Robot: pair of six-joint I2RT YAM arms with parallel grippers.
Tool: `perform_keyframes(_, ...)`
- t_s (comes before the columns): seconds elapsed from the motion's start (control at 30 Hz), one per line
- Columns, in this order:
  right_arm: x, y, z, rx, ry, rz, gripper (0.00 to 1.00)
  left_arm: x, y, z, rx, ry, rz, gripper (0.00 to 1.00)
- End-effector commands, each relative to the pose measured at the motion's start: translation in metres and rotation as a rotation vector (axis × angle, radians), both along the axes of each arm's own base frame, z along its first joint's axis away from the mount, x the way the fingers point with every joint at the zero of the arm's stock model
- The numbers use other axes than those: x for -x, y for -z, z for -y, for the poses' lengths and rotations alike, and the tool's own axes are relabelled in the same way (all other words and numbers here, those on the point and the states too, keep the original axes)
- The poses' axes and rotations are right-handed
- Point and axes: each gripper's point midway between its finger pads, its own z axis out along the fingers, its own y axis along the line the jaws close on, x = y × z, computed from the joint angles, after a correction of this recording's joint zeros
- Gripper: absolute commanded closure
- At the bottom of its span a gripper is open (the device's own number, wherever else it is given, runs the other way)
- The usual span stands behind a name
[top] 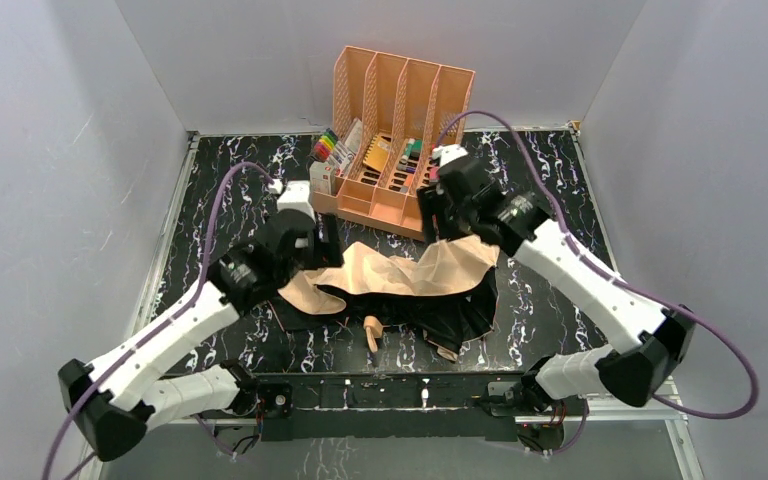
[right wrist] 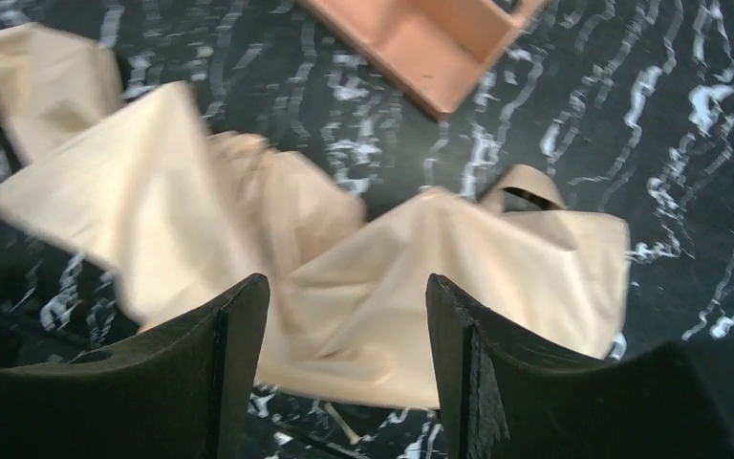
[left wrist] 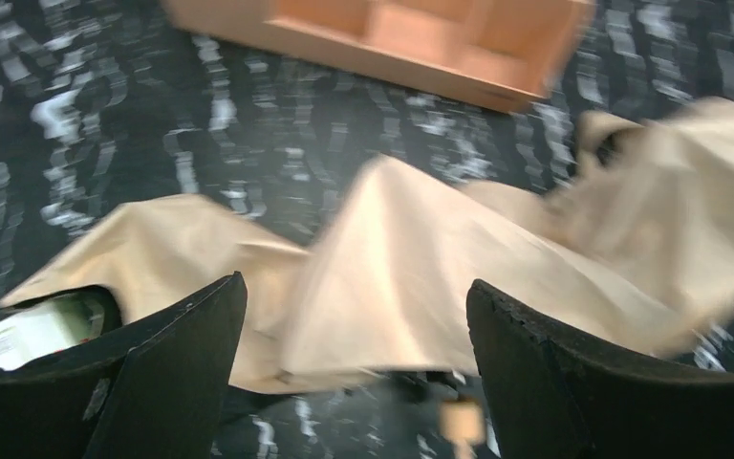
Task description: Put away the umbrella
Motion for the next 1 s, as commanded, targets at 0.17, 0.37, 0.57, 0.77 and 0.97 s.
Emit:
perform_keyframes(0.17, -0.075, 0.054, 0.127, 0.097, 0.348, -0.074, 0.35, -0.046, 0.071, -0.105, -0.167, -0.3, -0.29, 0.2)
perform_keyframes(0.37, -0.096, 0.092, 0.158, 0.057, 0.452, -0.122, 0.42, -0.059, 0.105, -0.131, -0.265, -0.36, -0.378, 0.22)
perform_keyframes(0.57, -0.112, 0.117, 0.162, 0.102, 0.434, -0.182, 0.51, -0.065, 0.128, -0.142, -0.351, -0.38, -0.43, 0.23)
perform_keyframes(0.77, -0.094, 0.135, 0.158, 0.101, 0.42, -0.27, 0.61, -0.058, 0.155, -0.144, -0.417, -0.358, -0.534, 0.32)
perform_keyframes(0.97, -0.052, 0.156, 0.143, 0.053, 0.344, -0.427, 0.68, -0.04, 0.174, -0.121, -0.348, -0.263, -0.597, 0.42)
